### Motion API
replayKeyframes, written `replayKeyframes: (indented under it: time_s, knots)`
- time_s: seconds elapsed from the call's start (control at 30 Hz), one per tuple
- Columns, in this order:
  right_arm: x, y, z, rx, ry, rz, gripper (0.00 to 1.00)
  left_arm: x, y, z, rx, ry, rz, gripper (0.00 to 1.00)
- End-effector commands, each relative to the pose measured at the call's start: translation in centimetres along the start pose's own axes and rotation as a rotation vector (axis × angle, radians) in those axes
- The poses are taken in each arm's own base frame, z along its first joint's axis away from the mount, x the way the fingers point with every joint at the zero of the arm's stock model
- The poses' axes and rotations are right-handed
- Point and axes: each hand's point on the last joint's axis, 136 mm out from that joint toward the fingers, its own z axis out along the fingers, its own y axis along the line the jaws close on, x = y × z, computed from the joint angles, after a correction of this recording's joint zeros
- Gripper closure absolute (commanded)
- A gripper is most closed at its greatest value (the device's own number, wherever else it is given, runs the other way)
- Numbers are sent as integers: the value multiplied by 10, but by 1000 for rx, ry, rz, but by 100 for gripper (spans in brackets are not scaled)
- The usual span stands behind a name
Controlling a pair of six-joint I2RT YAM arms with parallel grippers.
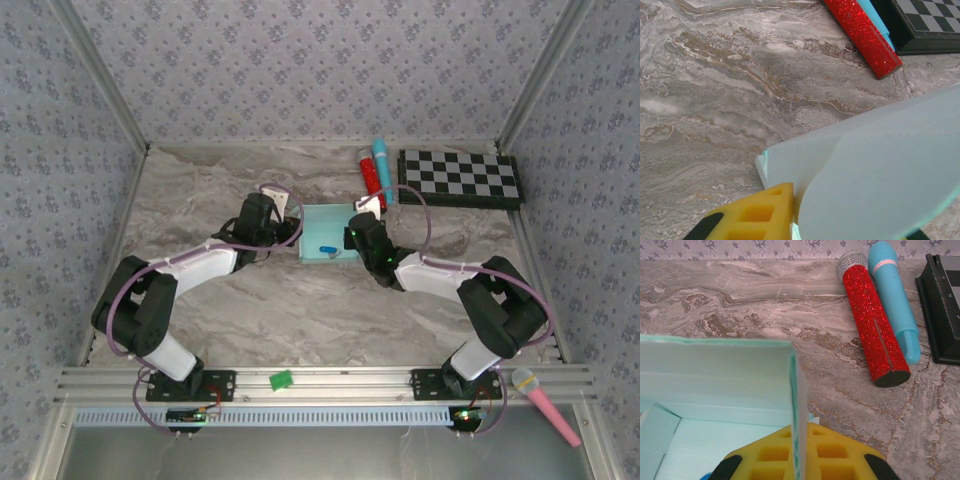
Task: Fold the paper box
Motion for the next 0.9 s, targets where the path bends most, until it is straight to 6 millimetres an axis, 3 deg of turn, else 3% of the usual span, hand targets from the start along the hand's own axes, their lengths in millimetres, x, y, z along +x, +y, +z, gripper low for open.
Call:
replayKeyframes:
  time_s: [0.0,0.3,0.87]
  knots:
    - [-10,2,2,22,-35,49,94,1,-6,4,27,-7,-15,82]
    - [-6,4,0,36,-38,67,95,4,-7,9,27,0,-55,86]
    - [0,5,-4,62,-71,103,95,17,-12,11,-6,-5,-50,85]
